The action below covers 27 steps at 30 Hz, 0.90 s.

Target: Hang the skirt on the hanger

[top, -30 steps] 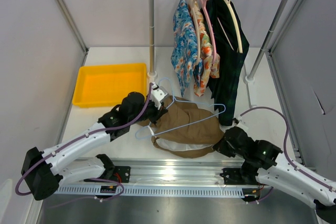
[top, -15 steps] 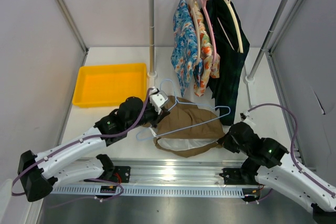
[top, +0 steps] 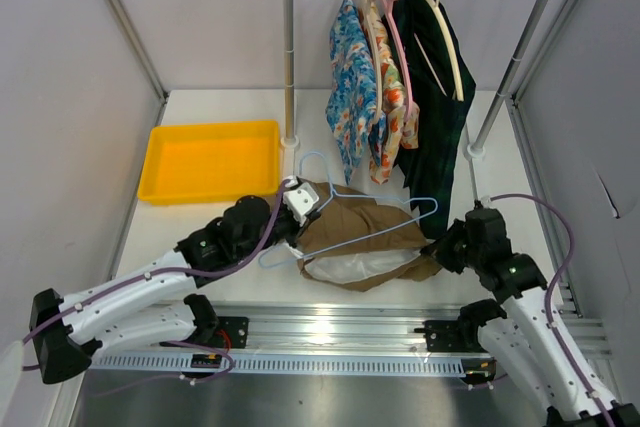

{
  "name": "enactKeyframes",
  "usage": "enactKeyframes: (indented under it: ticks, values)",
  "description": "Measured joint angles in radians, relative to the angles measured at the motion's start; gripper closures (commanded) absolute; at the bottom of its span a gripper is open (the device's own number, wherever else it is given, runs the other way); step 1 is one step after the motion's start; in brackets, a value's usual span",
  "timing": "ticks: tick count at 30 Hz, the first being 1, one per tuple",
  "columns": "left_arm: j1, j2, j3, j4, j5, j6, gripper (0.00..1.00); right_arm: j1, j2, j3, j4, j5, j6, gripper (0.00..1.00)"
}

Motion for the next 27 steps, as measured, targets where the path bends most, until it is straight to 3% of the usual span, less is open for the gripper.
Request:
enactKeyframes:
  ticks: [8, 27]
  values:
    - [-0.053, -0.003, -0.013, 0.033, -0.072, 0.071, 1.00, -0.307, 0.102, -0.036, 0.140, -0.311, -0.127, 1.00]
    - [-0.258, 0.072, -0.145, 0.303, -0.439, 0.419, 1.00, -0.523, 0.192, -0.114, 0.258, -0.576, -0.249, 1.00]
